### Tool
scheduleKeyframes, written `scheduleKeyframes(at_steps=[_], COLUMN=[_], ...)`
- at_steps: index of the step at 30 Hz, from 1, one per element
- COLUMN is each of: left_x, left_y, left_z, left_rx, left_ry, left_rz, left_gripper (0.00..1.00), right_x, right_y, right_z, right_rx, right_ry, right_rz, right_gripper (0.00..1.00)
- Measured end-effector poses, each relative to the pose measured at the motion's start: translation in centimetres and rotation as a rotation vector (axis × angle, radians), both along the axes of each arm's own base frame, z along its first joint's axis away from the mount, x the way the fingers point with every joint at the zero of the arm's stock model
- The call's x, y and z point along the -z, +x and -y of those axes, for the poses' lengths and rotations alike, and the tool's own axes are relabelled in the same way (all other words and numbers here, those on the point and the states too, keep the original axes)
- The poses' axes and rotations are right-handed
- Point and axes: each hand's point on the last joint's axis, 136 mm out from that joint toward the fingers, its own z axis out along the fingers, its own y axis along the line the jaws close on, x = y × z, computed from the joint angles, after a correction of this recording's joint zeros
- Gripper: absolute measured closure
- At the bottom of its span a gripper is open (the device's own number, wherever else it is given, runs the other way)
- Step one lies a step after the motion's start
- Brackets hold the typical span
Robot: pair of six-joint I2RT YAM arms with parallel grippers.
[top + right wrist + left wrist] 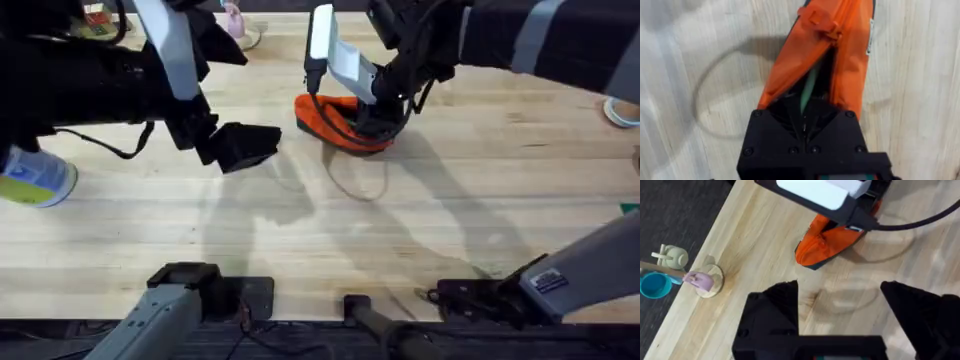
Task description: Unzip the bag, pick up the pens from the table one at a time and place them inside, then zip the bag closed.
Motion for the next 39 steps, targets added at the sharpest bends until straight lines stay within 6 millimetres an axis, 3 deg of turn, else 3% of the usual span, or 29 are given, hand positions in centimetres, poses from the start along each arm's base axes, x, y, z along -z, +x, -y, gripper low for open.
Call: scheduleKeyframes(at_steps=[6,7,13,31,32,39], left_x=[0.0,0.0,0.0,0.0,0.0,0.0], left_y=[0.0,0.0,0.0,0.0,0.0,0.0], left_z=[0.0,0.0,0.0,0.0,0.0,0.0], left_rx=[0.000,0.000,0.000,0.000,0.000,0.000], left_ry=[0.000,0.000,0.000,0.000,0.000,0.000], left_rz=[-0.001,0.000,0.000,0.000,0.000,0.000], left_gripper=[0.008,0.008,0.008,0.008,0.008,0.008], right_x=[0.1,0.1,0.0,-0.1,-2.1,-7.2], right_y=[0.3,0.4,0.9,0.8,1.3,1.8], right_z=[0.4,0.5,0.4,0.4,0.4,0.1], right_rx=[0.044,0.053,0.064,0.087,0.177,0.250], right_ry=[-0.025,-0.027,-0.023,-0.019,0.011,0.104], right_rz=[0.007,0.007,0.027,0.023,0.043,0.127], right_gripper=[0.956,0.866,0.037,0.004,0.004,0.004])
